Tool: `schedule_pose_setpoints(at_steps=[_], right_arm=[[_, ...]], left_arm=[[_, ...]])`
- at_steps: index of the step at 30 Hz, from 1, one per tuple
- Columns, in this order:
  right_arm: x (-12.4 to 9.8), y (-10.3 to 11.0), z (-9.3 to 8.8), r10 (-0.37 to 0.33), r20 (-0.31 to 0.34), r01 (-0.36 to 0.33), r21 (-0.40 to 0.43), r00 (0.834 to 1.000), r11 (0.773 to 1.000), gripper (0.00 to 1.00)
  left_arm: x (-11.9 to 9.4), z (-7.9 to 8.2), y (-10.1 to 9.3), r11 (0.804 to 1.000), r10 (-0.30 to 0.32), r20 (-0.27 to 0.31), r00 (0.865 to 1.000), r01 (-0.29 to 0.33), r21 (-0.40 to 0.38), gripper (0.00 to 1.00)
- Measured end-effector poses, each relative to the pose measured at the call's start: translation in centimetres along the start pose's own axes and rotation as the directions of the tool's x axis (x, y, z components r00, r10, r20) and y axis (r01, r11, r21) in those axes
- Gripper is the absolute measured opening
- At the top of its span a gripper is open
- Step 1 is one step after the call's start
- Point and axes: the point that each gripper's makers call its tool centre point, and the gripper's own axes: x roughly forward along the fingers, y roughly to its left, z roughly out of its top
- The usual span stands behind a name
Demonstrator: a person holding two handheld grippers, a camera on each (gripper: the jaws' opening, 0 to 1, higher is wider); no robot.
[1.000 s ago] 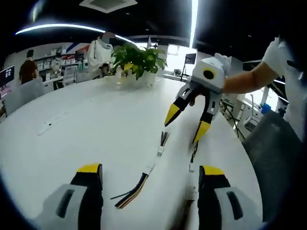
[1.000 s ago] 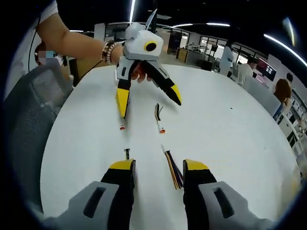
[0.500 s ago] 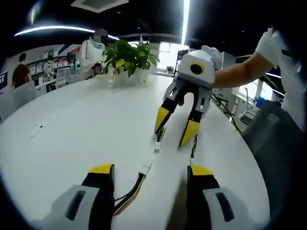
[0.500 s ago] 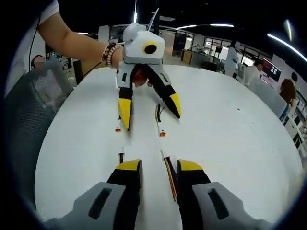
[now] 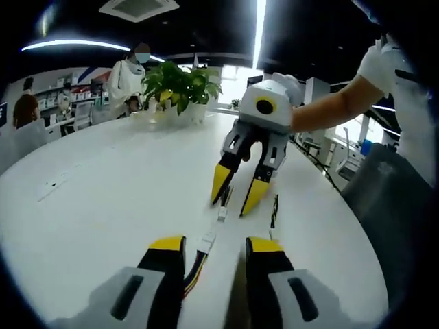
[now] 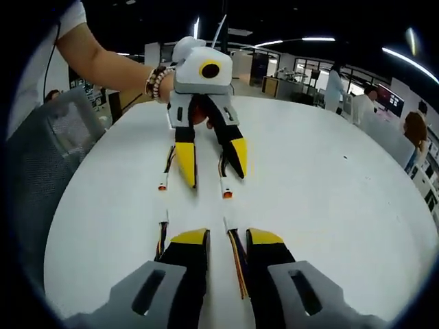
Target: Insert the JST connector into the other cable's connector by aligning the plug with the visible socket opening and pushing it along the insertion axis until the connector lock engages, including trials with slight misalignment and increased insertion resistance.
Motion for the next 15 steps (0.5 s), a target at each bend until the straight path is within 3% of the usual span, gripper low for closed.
schedule_pose_setpoints(at_steps=[15], right_arm=[[0.37, -0.10, 0.12, 0.018, 0.021, -0.018, 0.005, 1.000, 1.000, 0.11]], left_arm=[[-0.08, -0.76, 0.91, 1.000, 0.018, 0.011, 1.000, -0.018, -0.018, 0.18]])
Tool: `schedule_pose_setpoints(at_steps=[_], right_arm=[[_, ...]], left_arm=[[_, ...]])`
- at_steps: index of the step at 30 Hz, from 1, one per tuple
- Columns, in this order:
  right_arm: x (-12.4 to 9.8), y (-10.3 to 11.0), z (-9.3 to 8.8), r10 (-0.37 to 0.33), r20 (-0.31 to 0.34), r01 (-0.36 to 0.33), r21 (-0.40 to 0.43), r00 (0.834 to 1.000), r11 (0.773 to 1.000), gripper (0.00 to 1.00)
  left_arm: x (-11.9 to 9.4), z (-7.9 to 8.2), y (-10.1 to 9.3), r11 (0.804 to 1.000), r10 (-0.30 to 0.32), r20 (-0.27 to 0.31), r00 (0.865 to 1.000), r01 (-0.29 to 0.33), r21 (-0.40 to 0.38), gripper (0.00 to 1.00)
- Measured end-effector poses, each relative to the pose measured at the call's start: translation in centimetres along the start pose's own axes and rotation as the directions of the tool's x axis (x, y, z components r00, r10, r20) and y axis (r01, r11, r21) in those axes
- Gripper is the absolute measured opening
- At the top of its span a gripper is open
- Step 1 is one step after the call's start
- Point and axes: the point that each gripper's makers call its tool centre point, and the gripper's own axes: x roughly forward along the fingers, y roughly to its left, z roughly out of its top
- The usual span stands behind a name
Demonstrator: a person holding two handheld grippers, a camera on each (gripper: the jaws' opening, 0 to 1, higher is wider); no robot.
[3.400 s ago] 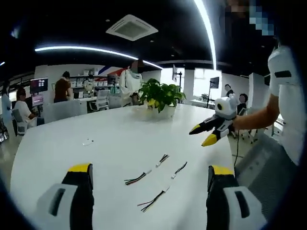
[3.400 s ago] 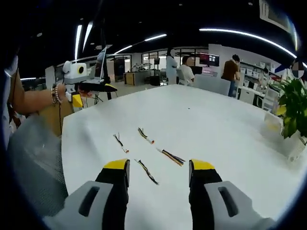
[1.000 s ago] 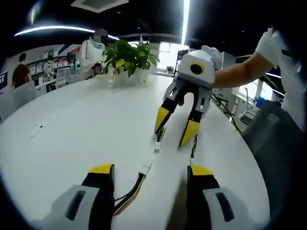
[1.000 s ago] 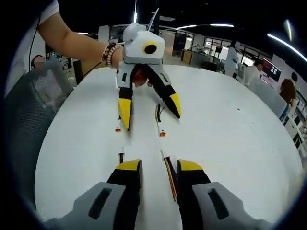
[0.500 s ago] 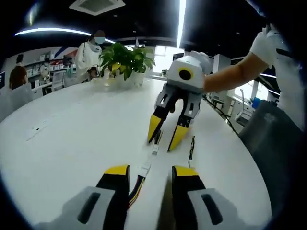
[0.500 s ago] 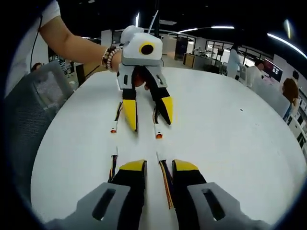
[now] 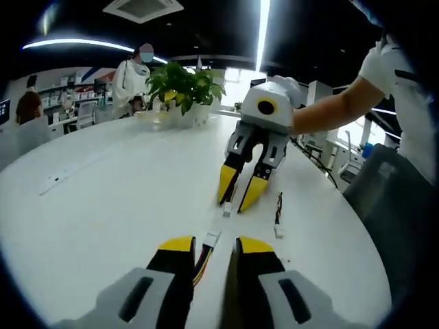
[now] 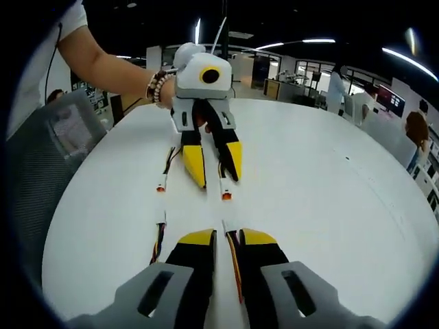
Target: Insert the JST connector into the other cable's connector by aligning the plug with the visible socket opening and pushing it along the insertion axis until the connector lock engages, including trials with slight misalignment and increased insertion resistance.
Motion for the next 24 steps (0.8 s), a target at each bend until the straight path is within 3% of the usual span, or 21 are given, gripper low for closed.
schedule_pose_setpoints(at_steps=[19, 24], right_arm=[[-0.1, -0.5, -0.2, -0.011, 0.051, 0.008, 0.047, 0.999, 0.999, 0.05], [-0.5, -0.2, 0.4, -0.009, 0.046, 0.008, 0.021, 0.999, 1.000, 0.05]], left_arm=[[0.5, -0.1, -0.2, 1.000, 0.001, 0.036, 0.999, -0.001, -0.017, 0.08], [0.0, 0.9, -0.2, 1.000, 0.009, 0.052, 0.999, -0.009, 0.001, 0.00]])
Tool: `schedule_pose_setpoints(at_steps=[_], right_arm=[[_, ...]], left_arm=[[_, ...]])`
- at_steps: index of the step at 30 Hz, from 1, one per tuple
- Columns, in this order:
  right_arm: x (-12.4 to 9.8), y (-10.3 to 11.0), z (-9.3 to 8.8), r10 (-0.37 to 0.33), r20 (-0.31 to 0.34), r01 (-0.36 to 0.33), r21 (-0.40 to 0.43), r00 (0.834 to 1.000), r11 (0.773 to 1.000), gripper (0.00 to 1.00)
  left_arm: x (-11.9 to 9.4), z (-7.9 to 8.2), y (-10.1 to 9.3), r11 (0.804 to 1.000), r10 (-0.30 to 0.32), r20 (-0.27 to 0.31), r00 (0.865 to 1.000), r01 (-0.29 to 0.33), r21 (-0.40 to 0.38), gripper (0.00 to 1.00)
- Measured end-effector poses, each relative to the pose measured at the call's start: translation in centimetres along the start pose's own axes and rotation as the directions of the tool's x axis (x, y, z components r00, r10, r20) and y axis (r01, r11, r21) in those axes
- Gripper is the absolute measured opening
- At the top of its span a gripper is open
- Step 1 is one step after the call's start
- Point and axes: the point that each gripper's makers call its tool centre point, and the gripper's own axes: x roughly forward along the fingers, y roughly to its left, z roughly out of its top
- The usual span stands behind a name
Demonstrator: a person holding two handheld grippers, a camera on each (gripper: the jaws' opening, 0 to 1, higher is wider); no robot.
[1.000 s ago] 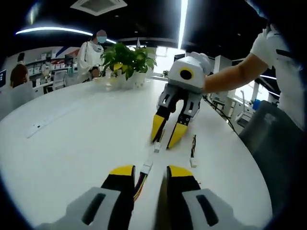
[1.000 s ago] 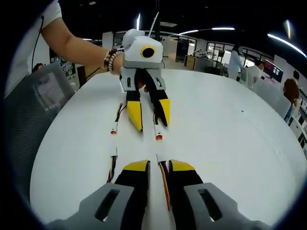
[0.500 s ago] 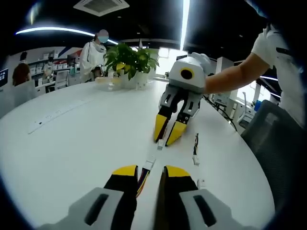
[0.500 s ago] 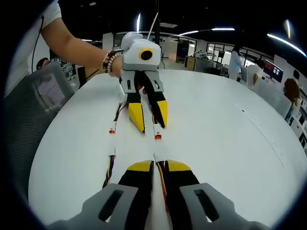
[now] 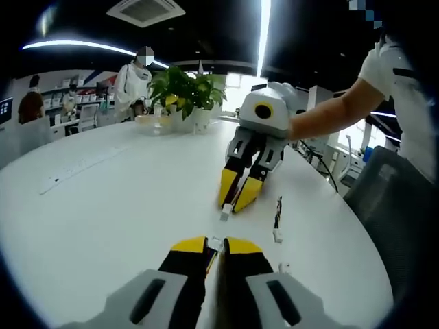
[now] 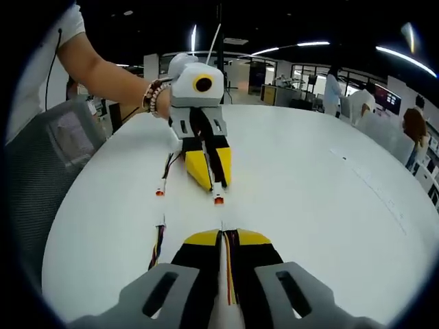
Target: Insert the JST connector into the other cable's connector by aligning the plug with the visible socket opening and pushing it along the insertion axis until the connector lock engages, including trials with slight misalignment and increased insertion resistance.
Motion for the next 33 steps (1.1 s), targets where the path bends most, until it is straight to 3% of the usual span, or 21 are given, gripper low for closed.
schedule_pose_setpoints(at_steps=[6, 9, 14, 19, 33], right_arm=[[-0.5, 0.1, 0.9, -0.013, 0.008, 0.013, -0.008, 1.000, 1.000, 0.05], [-0.5, 0.4, 0.5, -0.011, -0.004, 0.011, -0.010, 1.000, 1.000, 0.05], [-0.4, 0.6, 0.2, -0.003, -0.013, 0.003, -0.013, 1.000, 1.000, 0.05], [-0.3, 0.4, 0.3, -0.008, -0.007, 0.008, -0.010, 1.000, 1.000, 0.05], [-0.5, 0.9, 1.2, 0.005, 0.004, -0.005, -0.037, 1.000, 0.999, 0.05]], left_arm=[[-0.5, 0.4, 0.0, 0.999, 0.014, -0.011, 1.000, -0.013, 0.032, 0.00], [-0.4, -0.5, 0.0, 0.999, 0.020, -0.038, 0.999, -0.018, 0.033, 0.12], [0.1, -1.1, -0.1, 0.999, 0.006, -0.051, 0.999, -0.005, 0.033, 0.10], [0.3, -1.4, -0.3, 0.999, -0.001, -0.061, 0.998, 0.003, 0.047, 0.02], [-0.4, -0.5, -0.9, 0.994, 0.003, -0.084, 0.997, 0.006, 0.111, 0.01]])
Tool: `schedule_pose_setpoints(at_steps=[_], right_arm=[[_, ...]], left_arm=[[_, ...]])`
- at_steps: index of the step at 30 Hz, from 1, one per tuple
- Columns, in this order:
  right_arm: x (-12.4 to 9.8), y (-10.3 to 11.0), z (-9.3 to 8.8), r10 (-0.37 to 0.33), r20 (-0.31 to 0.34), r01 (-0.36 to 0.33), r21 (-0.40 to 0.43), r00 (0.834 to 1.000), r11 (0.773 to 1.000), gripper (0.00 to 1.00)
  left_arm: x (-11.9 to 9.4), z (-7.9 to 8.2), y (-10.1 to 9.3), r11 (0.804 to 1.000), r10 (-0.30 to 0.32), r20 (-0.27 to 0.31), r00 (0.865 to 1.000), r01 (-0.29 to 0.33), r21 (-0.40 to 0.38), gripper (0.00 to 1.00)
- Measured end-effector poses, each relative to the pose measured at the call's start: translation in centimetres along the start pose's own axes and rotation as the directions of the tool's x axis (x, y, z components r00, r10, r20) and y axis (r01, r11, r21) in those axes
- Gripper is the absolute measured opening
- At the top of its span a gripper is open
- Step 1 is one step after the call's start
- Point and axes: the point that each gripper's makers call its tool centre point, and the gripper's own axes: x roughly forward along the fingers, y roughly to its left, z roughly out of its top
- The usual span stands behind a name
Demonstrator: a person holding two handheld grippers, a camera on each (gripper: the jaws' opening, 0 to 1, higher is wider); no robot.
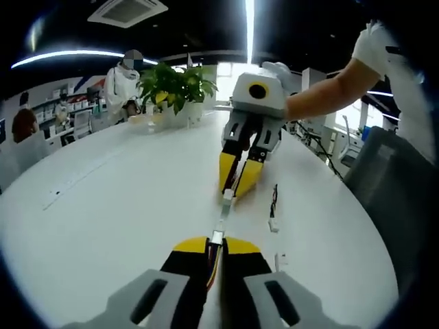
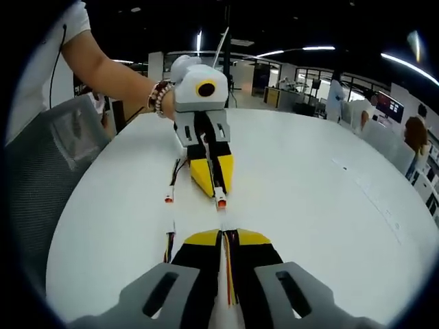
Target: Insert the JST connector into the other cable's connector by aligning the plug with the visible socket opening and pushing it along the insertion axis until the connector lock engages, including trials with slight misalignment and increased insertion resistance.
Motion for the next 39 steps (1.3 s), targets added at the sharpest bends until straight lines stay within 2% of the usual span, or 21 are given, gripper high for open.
schedule_pose_setpoints(at_steps=[10, 16, 24, 31, 39], right_arm=[[0.6, 0.7, 1.2, 0.011, 0.002, -0.011, -0.028, 1.000, 1.000, 0.04], [1.1, 0.7, 1.1, 0.020, -0.012, -0.020, -0.046, 1.000, 0.999, 0.04], [1.5, 0.8, 1.1, 0.027, -0.018, -0.028, -0.056, 0.999, 0.998, 0.04], [1.6, 0.8, 1.4, 0.022, -0.012, -0.023, -0.052, 1.000, 0.998, 0.04], [1.7, 0.8, 0.9, 0.024, -0.033, -0.026, -0.056, 0.999, 0.998, 0.04]], left_arm=[[-0.2, 0.3, -0.7, 0.998, -0.013, -0.039, 0.999, 0.015, 0.064, 0.01], [0.1, 0.4, -1.3, 0.996, -0.031, -0.046, 0.998, 0.035, 0.083, 0.01], [0.0, 0.7, -1.1, 0.997, -0.028, -0.035, 0.999, 0.031, 0.077, 0.01], [0.0, 0.3, -1.1, 0.996, -0.029, -0.053, 0.998, 0.033, 0.081, 0.01], [0.1, 0.3, -1.1, 0.997, -0.033, -0.045, 0.998, 0.036, 0.067, 0.01]])
